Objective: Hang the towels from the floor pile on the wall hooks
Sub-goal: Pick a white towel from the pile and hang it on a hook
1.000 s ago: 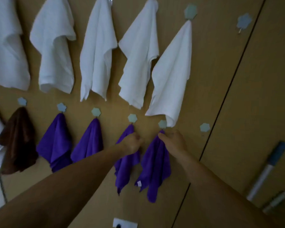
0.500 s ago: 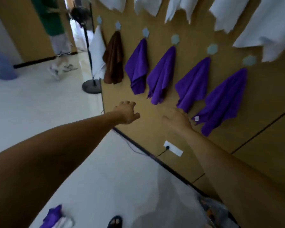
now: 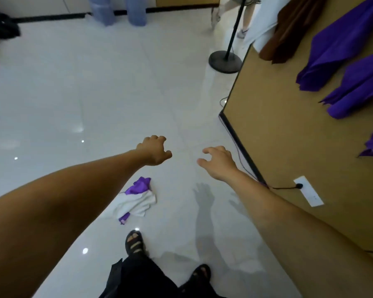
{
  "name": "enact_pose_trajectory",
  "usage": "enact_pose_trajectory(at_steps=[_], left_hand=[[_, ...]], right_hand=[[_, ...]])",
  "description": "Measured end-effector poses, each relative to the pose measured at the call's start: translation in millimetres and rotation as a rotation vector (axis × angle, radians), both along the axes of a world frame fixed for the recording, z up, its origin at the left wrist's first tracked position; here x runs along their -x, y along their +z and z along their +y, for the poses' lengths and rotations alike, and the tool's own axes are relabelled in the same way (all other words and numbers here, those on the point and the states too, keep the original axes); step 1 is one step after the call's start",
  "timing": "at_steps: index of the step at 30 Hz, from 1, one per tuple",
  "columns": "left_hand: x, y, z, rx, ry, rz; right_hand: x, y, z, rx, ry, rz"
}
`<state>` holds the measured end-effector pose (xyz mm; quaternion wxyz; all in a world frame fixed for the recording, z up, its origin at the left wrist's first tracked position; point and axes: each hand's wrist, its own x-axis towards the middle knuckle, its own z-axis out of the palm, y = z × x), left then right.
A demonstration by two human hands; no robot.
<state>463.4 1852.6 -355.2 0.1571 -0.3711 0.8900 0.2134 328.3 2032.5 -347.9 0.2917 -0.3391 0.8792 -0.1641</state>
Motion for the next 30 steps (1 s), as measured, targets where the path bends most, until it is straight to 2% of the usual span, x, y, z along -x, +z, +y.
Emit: enact_pose_trajectory(at_steps=[8, 14, 24, 30], left_hand=[[-108.3, -104.9, -114.9, -0.158, 0.114, -0.135], [-157.0, -214.0, -177.2, -0.177, 0.226, -0.186], [-195.4, -460.8, -167.0, -0.288, 0.423, -0.248], [-208.3, -580.4, -155.6, -0.286, 0.636, -0.165]], right_hand=[[-92.9, -96.7, -136.9, -0.166, 0.133, -0.143], [-136.5, -215.9, -210.3, -0.238, 0.261, -0.179], [-164.3, -490.3, -247.7, -0.328, 0.541, -0.117], [-173.7, -631.5, -258.4, -0.33, 0.674, -0.092]])
